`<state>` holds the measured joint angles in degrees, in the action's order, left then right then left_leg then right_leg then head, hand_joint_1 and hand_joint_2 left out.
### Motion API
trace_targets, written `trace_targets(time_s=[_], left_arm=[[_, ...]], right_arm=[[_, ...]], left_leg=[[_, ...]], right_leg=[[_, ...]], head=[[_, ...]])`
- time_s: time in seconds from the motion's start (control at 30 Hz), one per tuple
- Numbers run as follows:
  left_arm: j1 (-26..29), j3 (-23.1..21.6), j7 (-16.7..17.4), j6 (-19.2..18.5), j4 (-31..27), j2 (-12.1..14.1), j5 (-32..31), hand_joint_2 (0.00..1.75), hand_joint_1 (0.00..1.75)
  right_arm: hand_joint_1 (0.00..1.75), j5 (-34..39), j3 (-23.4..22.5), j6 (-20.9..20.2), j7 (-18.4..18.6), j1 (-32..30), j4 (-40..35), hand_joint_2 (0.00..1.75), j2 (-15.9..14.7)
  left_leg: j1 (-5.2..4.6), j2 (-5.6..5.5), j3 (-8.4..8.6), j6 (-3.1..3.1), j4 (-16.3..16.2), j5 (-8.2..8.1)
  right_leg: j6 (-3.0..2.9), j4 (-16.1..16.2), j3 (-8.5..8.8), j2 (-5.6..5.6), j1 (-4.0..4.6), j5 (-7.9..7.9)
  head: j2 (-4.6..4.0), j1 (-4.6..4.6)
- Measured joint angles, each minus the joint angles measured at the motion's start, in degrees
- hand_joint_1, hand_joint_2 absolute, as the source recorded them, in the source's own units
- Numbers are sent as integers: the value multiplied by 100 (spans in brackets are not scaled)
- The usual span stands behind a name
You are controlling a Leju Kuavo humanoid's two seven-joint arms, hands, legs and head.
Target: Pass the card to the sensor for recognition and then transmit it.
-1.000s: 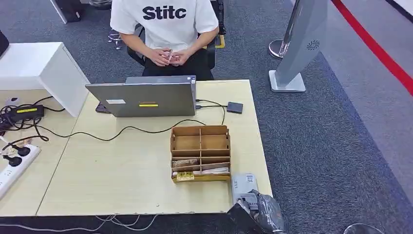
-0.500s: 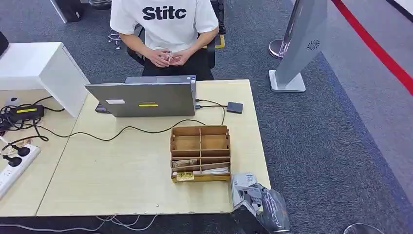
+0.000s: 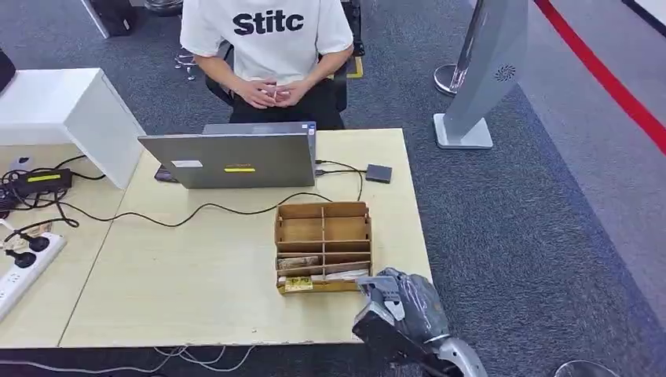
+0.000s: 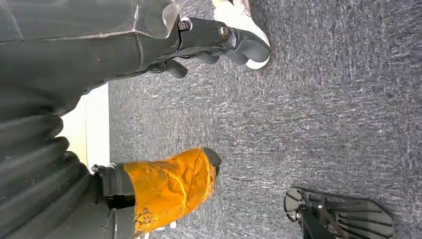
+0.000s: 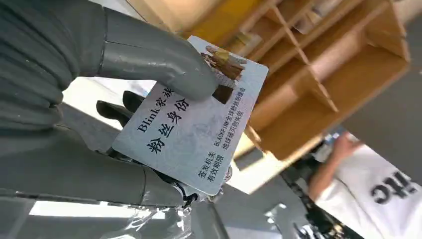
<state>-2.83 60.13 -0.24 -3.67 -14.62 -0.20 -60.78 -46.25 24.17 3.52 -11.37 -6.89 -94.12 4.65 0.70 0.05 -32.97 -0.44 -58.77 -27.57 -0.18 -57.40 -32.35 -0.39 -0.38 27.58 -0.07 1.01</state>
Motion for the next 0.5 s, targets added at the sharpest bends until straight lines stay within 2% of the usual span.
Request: trace_targets(time_s=[0.13,0.33,0.43,0.5], left_arm=[[1,0,-37,-26,0,4,-107,175,0],[-77,-17,-92,-114,0,28,-428,175,0],[-83,-17,-92,-122,0,31,-463,175,0],[-83,-17,-92,-122,0,31,-470,175,0]], right_arm=[[175,-50,9,-107,70,267,44,175,7],[175,6,-22,-395,878,1836,814,175,328],[175,-11,-52,-413,966,2429,1176,175,464],[175,-11,-55,-415,979,2605,1340,175,522]], left_leg=[[0,2,-5,0,0,0],[0,19,-2,-9,0,16],[1,14,-2,-4,-1,20],[1,11,-3,-4,-1,20]], right_leg=[[0,-2,1,3,0,-1],[-3,-3,-9,25,0,-20],[-5,-4,-8,18,0,-23],[-5,-4,-8,15,0,-23]], head=[[0,-2],[0,-2],[0,-2],[0,-2]])
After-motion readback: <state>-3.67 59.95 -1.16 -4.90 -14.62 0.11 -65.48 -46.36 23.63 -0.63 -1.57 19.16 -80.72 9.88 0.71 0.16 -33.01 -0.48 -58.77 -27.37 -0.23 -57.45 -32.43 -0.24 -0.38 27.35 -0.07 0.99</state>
